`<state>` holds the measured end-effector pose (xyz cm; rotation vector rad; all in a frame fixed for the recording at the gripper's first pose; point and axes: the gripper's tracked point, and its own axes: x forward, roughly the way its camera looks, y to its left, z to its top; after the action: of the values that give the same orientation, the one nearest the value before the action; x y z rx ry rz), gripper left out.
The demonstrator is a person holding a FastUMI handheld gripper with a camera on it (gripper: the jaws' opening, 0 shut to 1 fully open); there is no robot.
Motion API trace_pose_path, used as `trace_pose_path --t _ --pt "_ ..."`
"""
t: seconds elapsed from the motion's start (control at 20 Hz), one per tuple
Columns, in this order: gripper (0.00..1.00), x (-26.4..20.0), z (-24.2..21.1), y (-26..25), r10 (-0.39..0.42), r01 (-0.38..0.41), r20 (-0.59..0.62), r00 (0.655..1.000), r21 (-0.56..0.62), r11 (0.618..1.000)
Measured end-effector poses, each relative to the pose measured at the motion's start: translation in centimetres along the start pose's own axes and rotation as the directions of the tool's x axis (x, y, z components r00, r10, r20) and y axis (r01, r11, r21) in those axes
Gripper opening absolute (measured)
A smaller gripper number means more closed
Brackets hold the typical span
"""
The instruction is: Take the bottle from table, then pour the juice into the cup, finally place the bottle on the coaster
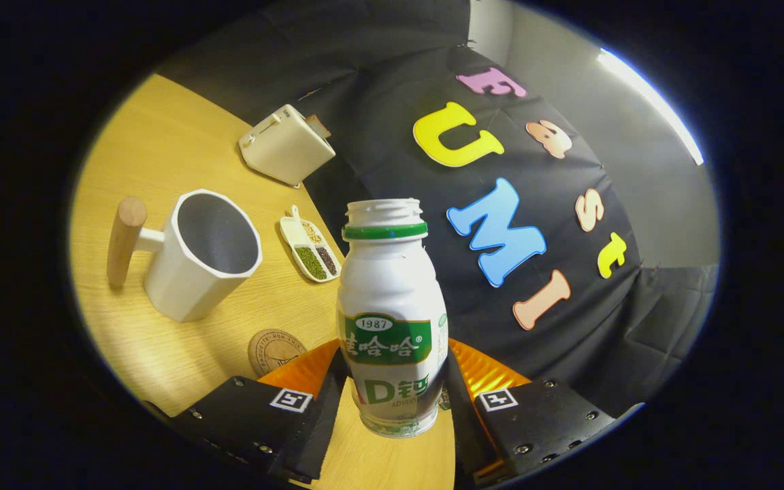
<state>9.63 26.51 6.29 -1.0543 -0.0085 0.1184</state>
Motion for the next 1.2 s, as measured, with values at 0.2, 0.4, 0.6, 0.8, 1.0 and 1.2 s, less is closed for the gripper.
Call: trace_pose_path --t 0.2,0.4,0.6,0.8,1.0,1.2 --pt "0.74 0.0 0.6 -0.2 -0.023 0.023 -0.002 1.000 -0.095 0.995" --pt "0.74 -0.1 1.3 -0.7 -0.059 0.059 0.005 0.998 -0.195 0.979" --pt "0.74 0.2 2.0 -0.6 -0.071 0.072 0.014 0.997 -0.286 0.955" --pt "0.74 0.3 2.1 -0.4 -0.070 0.070 0.014 0.997 -0.356 0.932" --pt "0.74 0.4 2.6 -0.5 -0.087 0.090 0.028 0.996 -0.442 0.892" --pt "0.74 0.4 3.3 -0.5 -0.102 0.114 0.051 0.993 -0.527 0.842"
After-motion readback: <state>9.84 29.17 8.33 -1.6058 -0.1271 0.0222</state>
